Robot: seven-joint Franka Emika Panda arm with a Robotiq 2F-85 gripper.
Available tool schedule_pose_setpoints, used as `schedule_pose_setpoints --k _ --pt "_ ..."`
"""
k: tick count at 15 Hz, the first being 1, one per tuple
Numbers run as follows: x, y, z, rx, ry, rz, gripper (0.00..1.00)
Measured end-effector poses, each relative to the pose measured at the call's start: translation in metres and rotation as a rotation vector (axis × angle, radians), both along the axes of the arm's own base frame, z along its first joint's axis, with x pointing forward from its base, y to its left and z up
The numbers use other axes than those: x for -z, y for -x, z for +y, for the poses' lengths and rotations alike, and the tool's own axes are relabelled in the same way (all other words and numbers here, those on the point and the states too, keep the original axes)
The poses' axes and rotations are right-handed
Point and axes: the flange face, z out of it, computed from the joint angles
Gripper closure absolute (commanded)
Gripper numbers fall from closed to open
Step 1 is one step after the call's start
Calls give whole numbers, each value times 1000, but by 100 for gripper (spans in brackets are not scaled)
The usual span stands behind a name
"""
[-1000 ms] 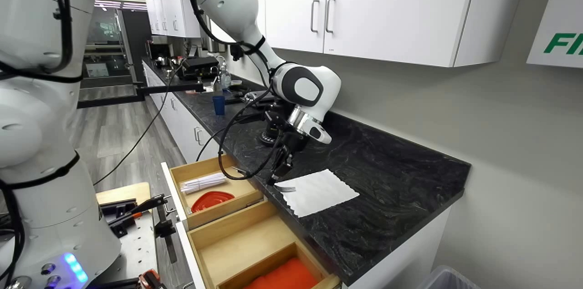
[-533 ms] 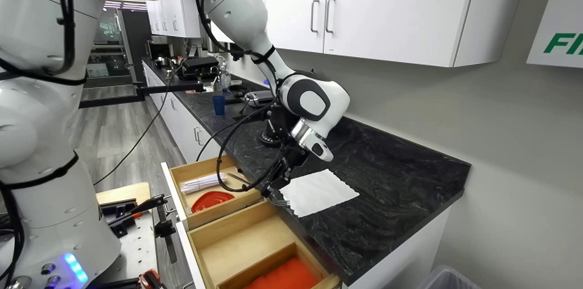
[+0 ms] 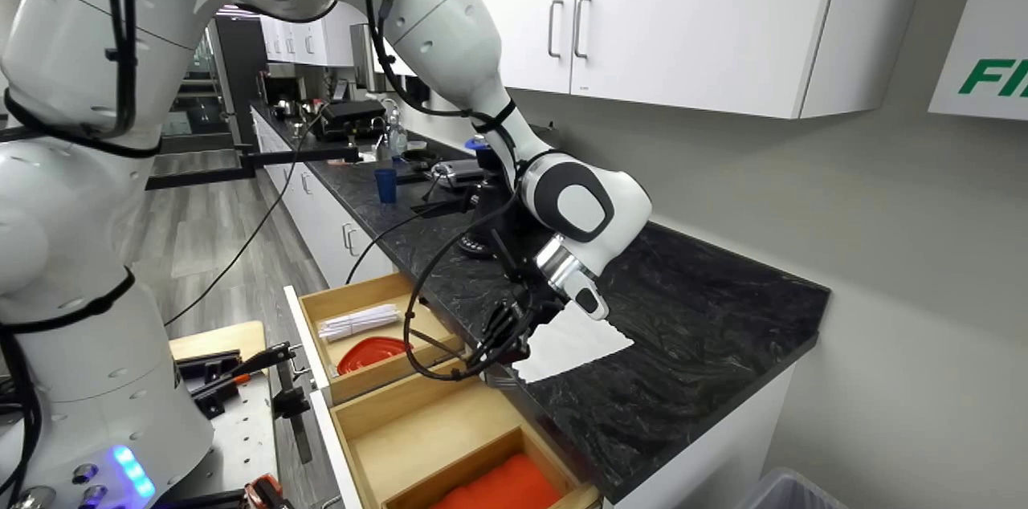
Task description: Put the silver fork inside the open drawer on the right
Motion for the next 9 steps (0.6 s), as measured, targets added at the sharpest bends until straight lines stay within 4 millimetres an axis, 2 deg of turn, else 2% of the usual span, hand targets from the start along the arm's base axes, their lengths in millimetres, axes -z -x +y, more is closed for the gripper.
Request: schedule_pose_setpoints --k 4,9 --pt "-4 0 -12 -112 -67 -28 95" --pt "-21 3 -19 -253 -98 -45 95"
